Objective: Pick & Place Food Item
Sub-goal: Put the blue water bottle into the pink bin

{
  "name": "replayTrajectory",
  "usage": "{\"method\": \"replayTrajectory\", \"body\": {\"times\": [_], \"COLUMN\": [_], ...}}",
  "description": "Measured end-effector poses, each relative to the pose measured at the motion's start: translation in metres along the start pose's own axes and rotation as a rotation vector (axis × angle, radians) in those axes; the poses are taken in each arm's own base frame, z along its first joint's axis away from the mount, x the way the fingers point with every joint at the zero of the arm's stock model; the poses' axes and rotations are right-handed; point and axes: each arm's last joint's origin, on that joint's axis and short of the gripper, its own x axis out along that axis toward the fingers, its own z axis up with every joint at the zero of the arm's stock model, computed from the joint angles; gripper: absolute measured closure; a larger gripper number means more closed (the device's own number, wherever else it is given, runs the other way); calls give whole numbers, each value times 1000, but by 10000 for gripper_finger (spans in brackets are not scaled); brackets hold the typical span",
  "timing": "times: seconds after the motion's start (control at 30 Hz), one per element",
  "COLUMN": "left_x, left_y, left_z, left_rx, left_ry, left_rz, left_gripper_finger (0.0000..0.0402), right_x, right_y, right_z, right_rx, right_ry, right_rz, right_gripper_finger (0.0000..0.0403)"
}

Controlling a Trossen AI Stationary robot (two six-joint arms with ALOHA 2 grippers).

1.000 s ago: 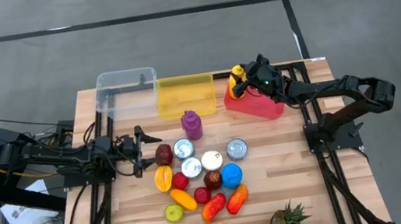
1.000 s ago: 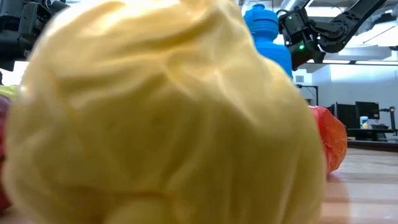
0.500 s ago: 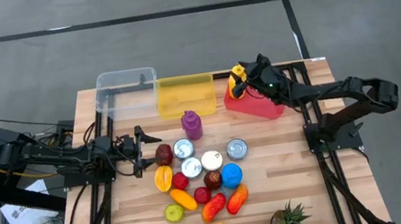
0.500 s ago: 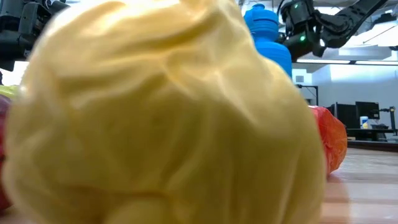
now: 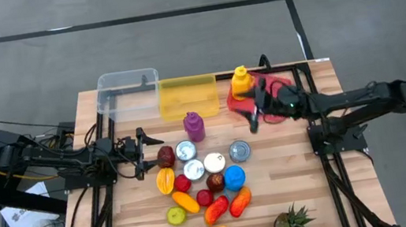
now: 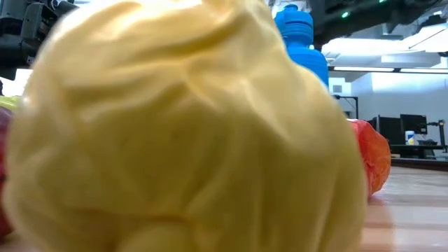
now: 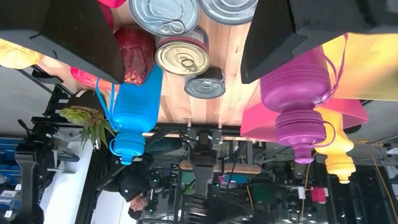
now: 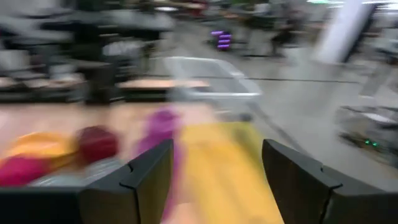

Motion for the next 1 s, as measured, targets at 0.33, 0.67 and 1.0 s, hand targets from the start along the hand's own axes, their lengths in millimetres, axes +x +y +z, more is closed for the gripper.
{"method": "replayTrajectory", "body": {"times": [0.33, 0.67, 1.0], "left_x": [0, 0, 0], "left_y": [0, 0, 0], "left_z": [0, 0, 0], "left_rx": [0, 0, -1], "left_ry": [0, 1, 1], "left_rz": [0, 0, -1], "left_gripper_finger": [86, 86, 86], "right_x": [-33, -33, -12], "right_y": [48, 89, 109], "right_z": [4, 0, -23], "right_rx": [97, 163, 199], "right_ry": [42, 49, 148], "right_rz": [437, 549, 516], "right_gripper_finger": [168, 168, 168]}}
